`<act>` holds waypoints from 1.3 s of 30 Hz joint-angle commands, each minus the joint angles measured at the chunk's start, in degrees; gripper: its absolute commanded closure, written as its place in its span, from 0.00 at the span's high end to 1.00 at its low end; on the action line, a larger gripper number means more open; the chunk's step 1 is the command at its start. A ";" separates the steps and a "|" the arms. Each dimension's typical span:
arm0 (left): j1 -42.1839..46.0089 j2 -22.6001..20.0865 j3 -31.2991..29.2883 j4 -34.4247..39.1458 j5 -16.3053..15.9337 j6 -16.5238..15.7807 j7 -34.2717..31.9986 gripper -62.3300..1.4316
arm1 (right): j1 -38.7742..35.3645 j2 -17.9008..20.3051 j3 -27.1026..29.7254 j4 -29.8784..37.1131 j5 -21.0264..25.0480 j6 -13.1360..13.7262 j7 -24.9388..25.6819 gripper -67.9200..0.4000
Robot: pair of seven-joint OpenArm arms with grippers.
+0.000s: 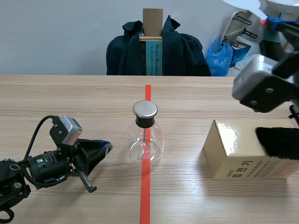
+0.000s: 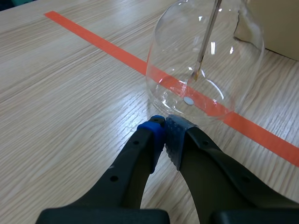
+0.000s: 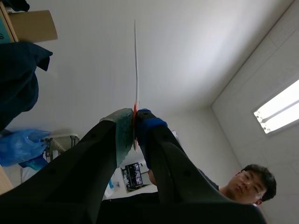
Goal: Do the electroscope experiment.
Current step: 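Bring the plate to the electroscope and point at the metal foil, then move the plate toward and away from the electroscope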
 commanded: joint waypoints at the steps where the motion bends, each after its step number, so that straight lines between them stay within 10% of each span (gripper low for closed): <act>1: -1.09 0.63 -0.35 0.96 -0.35 -0.15 -0.96 0.09 | 2.10 0.00 -1.14 0.79 -0.39 0.13 -0.59 0.02; 13: -1.57 1.55 -0.35 0.96 -0.13 -0.13 -0.72 0.09 | 7.04 -0.02 -16.63 -3.13 -5.92 6.60 -5.86 0.02; 39: -1.57 1.55 -0.35 0.96 -0.13 -0.20 -0.98 0.09 | 9.79 0.00 -22.34 -16.00 -10.10 5.03 -0.07 0.02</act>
